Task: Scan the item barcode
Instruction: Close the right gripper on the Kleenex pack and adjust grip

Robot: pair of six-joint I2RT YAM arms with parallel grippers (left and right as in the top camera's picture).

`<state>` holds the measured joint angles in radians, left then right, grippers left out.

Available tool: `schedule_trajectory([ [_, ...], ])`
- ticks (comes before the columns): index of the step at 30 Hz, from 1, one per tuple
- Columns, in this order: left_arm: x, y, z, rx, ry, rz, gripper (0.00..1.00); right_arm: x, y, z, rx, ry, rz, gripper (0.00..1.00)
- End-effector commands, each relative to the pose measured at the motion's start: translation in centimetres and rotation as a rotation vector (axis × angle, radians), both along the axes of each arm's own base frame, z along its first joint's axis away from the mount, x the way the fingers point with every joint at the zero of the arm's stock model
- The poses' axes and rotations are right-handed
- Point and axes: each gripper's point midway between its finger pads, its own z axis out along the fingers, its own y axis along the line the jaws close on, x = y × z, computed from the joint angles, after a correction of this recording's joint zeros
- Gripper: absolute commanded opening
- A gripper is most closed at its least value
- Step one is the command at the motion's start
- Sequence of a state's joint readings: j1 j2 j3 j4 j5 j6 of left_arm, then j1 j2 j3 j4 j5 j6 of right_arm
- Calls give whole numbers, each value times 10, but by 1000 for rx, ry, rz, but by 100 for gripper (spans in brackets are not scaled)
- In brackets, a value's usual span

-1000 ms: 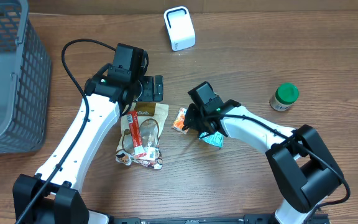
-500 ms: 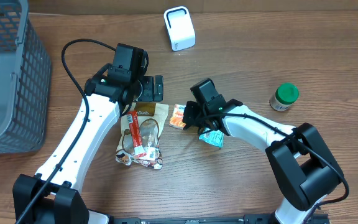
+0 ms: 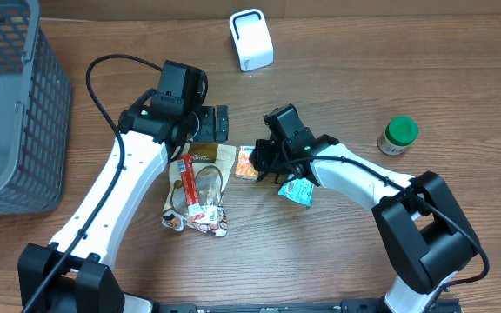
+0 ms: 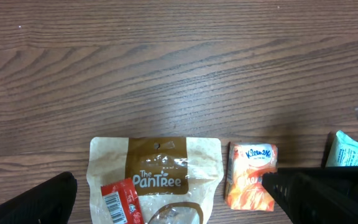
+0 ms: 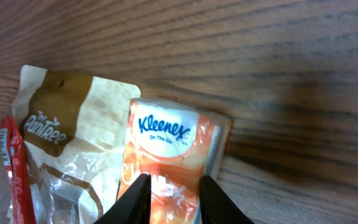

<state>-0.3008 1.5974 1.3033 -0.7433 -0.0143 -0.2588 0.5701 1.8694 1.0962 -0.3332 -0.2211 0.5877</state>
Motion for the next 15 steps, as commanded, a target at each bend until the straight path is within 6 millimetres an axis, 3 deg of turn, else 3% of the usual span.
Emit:
schedule_trajectory([
  [1,2,-2,8,-17,-16,5,100,8,-2,6,-13,-22,-8,27],
  [8,2,-2,8,-17,-16,5,100,5,-4,-2,-14,14,-56,27],
  [15,2,-2,8,-17,-16,5,100,-3,-7,-25,-26,80,-80,27],
])
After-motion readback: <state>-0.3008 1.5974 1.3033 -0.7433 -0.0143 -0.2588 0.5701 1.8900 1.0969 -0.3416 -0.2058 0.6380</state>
